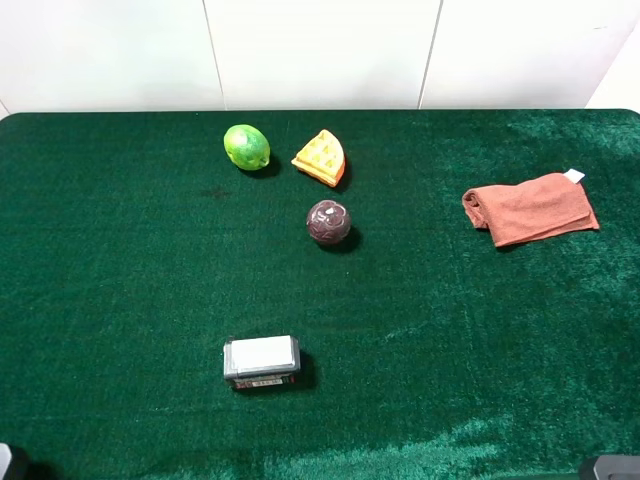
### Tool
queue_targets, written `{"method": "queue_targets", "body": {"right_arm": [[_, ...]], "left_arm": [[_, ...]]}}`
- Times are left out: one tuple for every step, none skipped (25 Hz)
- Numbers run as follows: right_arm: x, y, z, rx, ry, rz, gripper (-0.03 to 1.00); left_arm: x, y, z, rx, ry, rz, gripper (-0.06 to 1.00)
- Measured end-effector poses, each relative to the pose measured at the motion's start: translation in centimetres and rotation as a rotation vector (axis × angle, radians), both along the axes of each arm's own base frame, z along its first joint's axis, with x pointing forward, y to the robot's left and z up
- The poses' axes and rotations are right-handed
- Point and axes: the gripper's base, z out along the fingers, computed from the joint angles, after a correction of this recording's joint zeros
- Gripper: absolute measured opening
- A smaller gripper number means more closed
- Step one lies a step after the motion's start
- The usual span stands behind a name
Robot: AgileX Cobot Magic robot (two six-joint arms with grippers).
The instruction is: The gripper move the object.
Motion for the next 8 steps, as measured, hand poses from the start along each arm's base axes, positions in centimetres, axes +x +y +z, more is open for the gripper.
{"method": "queue_targets", "body": {"right_arm": [[0.0,0.0,0.0,0.0,0.0,0.0,0.7],[0.0,0.0,0.0,0.0,0.0,0.0,0.7],[0.0,0.0,0.0,0.0,0.0,0.0,0.7],[0.0,0.0,0.0,0.0,0.0,0.0,0.7],[0.0,0.0,0.0,0.0,0.0,0.0,0.7],[0.0,0.0,0.0,0.0,0.0,0.0,0.7],[0.0,0.0,0.0,0.0,0.0,0.0,0.7],[0.0,0.0,0.0,0.0,0.0,0.0,0.7]], "left_arm": [[0.0,0.0,0.0,0.0,0.0,0.0,0.99],[0.0,0.0,0.0,0.0,0.0,0.0,0.99],[0.0,0.0,0.0,0.0,0.0,0.0,0.99],[0.0,0.0,0.0,0.0,0.0,0.0,0.99],[0.0,0.0,0.0,0.0,0.0,0.0,0.99],[0.0,0.0,0.0,0.0,0.0,0.0,0.99],[0.0,0.0,0.0,0.0,0.0,0.0,0.99],[0.0,0.0,0.0,0.0,0.0,0.0,0.99]]}}
